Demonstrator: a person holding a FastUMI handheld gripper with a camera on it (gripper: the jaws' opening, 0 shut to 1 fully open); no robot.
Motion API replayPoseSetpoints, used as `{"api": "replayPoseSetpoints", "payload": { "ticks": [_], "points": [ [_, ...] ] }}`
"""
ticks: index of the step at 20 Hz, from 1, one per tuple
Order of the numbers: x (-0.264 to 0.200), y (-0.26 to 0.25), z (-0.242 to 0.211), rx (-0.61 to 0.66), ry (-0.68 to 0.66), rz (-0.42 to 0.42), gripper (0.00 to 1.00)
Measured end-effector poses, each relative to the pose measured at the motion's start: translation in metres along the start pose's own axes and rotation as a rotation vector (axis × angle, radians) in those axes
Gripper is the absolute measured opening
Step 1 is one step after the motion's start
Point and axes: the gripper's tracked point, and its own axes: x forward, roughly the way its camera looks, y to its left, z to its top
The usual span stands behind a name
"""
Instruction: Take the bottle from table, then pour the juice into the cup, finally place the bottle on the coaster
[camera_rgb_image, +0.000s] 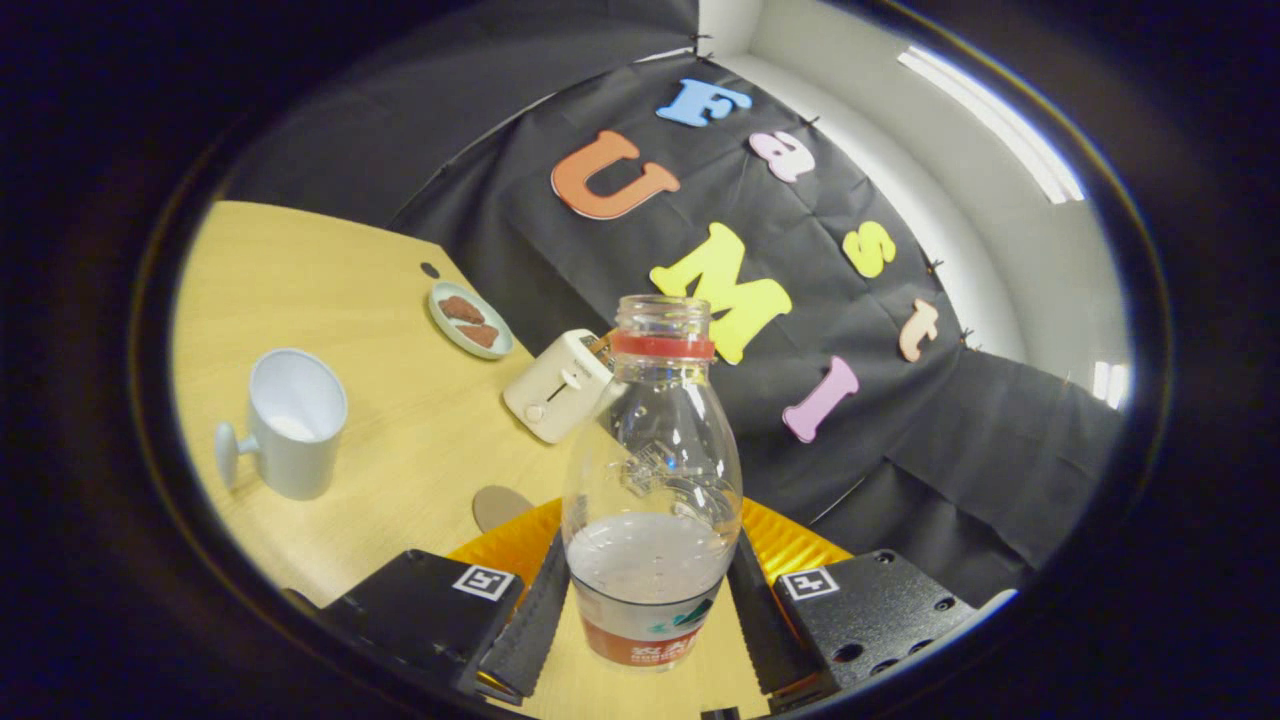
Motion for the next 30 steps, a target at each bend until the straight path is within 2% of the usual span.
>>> {"api": "replayPoseSetpoints", "payload": {
  "ticks": [5, 9, 15, 21, 30],
  "points": [
    [0.000, 0.013, 0.004, -0.190, -0.021, -0.027, 0.82],
    [-0.002, 0.015, 0.013, -0.345, -0.066, -0.104, 0.82],
    [-0.003, 0.020, 0.020, -0.453, -0.093, -0.103, 0.82],
    [-0.003, 0.024, 0.031, -0.656, -0.112, -0.131, 0.82],
    [-0.010, 0.033, 0.033, -0.815, -0.113, -0.130, 0.82]
  ]
}}
